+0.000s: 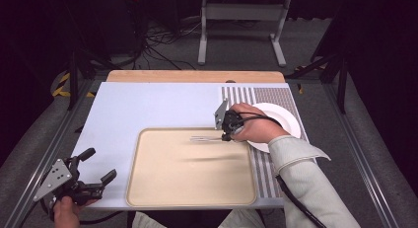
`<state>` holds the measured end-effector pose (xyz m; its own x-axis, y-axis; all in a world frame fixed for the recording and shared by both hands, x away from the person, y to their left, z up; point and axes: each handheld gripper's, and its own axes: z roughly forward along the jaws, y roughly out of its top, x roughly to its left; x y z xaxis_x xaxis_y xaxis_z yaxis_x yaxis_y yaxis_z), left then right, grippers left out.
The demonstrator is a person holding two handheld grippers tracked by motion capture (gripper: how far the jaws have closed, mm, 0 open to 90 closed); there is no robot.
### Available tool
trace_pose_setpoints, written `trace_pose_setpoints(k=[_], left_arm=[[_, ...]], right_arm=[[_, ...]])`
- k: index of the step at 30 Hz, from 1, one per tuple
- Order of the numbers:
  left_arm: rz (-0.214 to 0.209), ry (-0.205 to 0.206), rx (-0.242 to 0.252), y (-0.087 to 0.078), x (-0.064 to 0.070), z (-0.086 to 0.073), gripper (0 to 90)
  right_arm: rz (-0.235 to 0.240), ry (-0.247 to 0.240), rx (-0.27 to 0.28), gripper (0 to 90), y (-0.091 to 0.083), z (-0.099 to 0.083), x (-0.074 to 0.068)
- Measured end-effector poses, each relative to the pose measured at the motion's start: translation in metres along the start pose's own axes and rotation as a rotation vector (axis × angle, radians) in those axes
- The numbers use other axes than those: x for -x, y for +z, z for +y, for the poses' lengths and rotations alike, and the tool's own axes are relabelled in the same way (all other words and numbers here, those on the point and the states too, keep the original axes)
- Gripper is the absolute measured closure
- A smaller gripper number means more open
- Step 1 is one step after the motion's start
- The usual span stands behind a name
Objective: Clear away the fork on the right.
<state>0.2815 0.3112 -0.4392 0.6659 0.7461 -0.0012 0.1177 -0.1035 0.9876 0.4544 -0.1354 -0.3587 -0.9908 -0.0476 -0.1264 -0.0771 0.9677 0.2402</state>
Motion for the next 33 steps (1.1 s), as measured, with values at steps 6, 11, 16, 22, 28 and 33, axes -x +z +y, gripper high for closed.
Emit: trace_pose_setpoints(k=[6, 11, 16, 22, 28, 33], left_arm=[[-0.001, 0.005, -0.002, -0.001, 0.000, 0.000, 0.5], [0.001, 0.008, -0.003, -0.001, -0.001, 0.001, 0.5], [0.000, 0.004, -0.002, -0.001, -0.001, 0.000, 0.5], [0.000, 0.003, -0.001, -0.001, -0.001, 0.000, 0.5], [-0.001, 0.006, -0.002, -0.001, -0.001, 0.001, 0.5], [-0.002, 0.007, -0.003, 0.000, -0.001, 0.001, 0.5]], right_arm=[[0.011, -0.007, -0.009, 86.6, 0.014, 0.004, -0.001], [0.037, 0.003, -0.028, 86.5, 0.027, 0.003, 0.000], [0.051, 0.000, -0.035, 86.5, 0.038, 0.002, 0.001], [0.068, 0.014, -0.045, 86.5, 0.046, 0.001, 0.002], [0.082, 0.018, -0.058, 86.5, 0.051, 0.000, 0.002], [0.096, 0.018, -0.063, 86.4, 0.056, -0.001, 0.002]])
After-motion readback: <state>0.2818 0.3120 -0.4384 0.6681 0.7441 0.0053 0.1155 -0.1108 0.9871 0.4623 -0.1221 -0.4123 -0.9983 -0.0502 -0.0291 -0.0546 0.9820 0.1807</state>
